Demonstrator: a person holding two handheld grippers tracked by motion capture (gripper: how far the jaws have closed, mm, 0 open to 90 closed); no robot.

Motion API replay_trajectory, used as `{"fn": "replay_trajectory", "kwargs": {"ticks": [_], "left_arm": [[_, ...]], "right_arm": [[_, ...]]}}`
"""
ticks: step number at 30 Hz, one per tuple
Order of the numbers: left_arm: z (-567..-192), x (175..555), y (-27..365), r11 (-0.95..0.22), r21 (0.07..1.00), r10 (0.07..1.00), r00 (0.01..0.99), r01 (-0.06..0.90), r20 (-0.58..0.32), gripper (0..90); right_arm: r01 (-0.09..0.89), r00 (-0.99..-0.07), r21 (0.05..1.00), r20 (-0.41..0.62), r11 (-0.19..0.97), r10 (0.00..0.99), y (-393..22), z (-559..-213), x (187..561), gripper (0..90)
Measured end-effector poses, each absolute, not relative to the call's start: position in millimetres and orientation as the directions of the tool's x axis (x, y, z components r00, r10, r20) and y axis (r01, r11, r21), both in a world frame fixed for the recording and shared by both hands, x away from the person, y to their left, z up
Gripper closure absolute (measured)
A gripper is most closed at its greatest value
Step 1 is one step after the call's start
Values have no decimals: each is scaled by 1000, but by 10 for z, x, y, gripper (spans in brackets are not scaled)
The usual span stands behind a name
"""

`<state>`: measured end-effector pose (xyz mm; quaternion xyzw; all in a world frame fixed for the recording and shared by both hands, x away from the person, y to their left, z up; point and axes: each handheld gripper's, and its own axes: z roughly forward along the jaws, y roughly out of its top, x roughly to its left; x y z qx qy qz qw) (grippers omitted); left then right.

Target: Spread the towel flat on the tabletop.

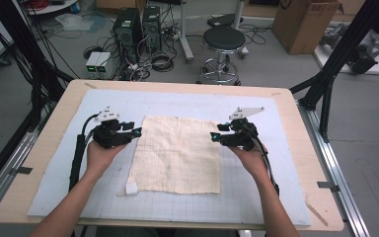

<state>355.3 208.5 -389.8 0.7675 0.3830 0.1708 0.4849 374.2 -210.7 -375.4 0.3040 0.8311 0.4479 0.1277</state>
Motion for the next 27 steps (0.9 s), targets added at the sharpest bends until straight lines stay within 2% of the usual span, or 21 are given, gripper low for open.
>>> {"fn": "replay_trajectory", "kwargs": {"ticks": [4,7,17,27], "left_arm": [[-3908,3275,2136,-259,884,722,686,389,-90,524],[-3928,3089,2162,-296,881,704,707,369,-60,502],[-4099,2609,2223,-310,887,652,755,341,-62,433],[-4286,2461,2221,-383,867,602,798,320,-28,408]], "right_arm": [[403,-818,800,98,444,566,-2063,-3741,3549,441],[323,-824,845,29,426,566,-2050,-3744,3330,446],[349,-843,843,93,409,529,-2139,-3971,2922,426],[344,-860,822,81,454,504,-2172,-4240,2642,426]]}}
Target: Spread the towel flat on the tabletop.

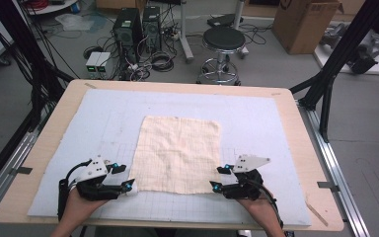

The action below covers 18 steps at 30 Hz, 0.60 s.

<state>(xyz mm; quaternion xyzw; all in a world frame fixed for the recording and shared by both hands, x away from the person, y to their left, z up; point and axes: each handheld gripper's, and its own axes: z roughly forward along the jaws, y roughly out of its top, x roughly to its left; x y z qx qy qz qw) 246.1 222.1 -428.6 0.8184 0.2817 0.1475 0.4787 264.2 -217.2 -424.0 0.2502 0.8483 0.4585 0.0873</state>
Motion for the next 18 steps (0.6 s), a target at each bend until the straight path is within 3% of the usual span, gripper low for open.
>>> {"fn": "replay_trajectory", "kwargs": {"ticks": [5,13,18], "left_arm": [[-4369,2497,2156,-451,829,557,830,332,-29,422],[-4433,2530,2115,-507,782,495,865,363,-80,580],[-4447,2538,2111,-515,779,490,868,358,-74,629]], "right_arm": [[353,-878,806,110,476,465,-2141,-4302,2596,439],[348,-904,756,113,555,412,-2081,-4366,2606,570],[354,-904,726,103,590,415,-2061,-4404,2634,632]]}}
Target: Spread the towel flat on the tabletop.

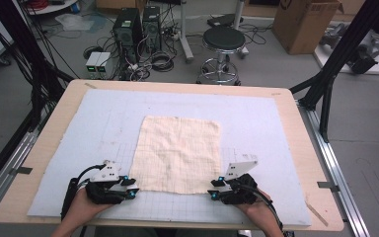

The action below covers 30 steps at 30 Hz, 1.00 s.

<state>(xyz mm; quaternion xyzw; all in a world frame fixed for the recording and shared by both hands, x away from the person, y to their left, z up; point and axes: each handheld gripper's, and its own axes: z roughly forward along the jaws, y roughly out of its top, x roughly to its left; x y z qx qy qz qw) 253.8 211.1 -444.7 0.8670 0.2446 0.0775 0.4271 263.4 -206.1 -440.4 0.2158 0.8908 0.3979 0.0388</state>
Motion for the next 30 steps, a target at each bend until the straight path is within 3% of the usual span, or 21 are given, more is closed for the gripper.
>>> {"fn": "replay_trajectory", "kwargs": {"ticks": [11,30], "left_arm": [[-4443,2546,2113,-523,775,487,871,355,-69,833],[-4374,2417,2097,-535,784,461,887,314,-41,857]], "right_arm": [[364,-894,714,87,598,440,-2053,-4404,2666,788],[364,-898,732,112,577,424,-2096,-4367,2610,810]]}}
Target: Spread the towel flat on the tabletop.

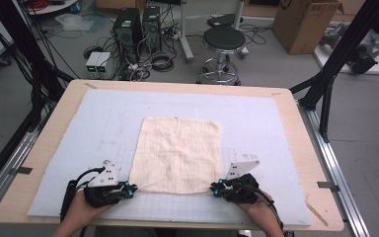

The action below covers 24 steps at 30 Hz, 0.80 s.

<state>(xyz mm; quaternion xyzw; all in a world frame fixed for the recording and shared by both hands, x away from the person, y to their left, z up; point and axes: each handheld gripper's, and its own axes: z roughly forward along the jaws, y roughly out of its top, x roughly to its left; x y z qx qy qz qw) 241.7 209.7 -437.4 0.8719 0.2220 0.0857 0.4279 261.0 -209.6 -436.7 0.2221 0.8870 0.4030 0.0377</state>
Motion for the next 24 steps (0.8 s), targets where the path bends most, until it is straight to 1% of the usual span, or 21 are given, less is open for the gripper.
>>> {"fn": "replay_trajectory", "kwargs": {"ticks": [6,21,24], "left_arm": [[-4370,2363,2091,-541,783,464,885,306,-25,857],[-4357,2203,2080,-548,781,457,889,301,-23,858],[-4359,2184,2072,-549,781,449,893,297,-24,857]], "right_arm": [[368,-898,732,118,573,425,-2114,-4366,2586,810],[367,-904,731,135,575,406,-2130,-4362,2429,810],[365,-906,733,138,575,399,-2135,-4369,2418,798]]}}
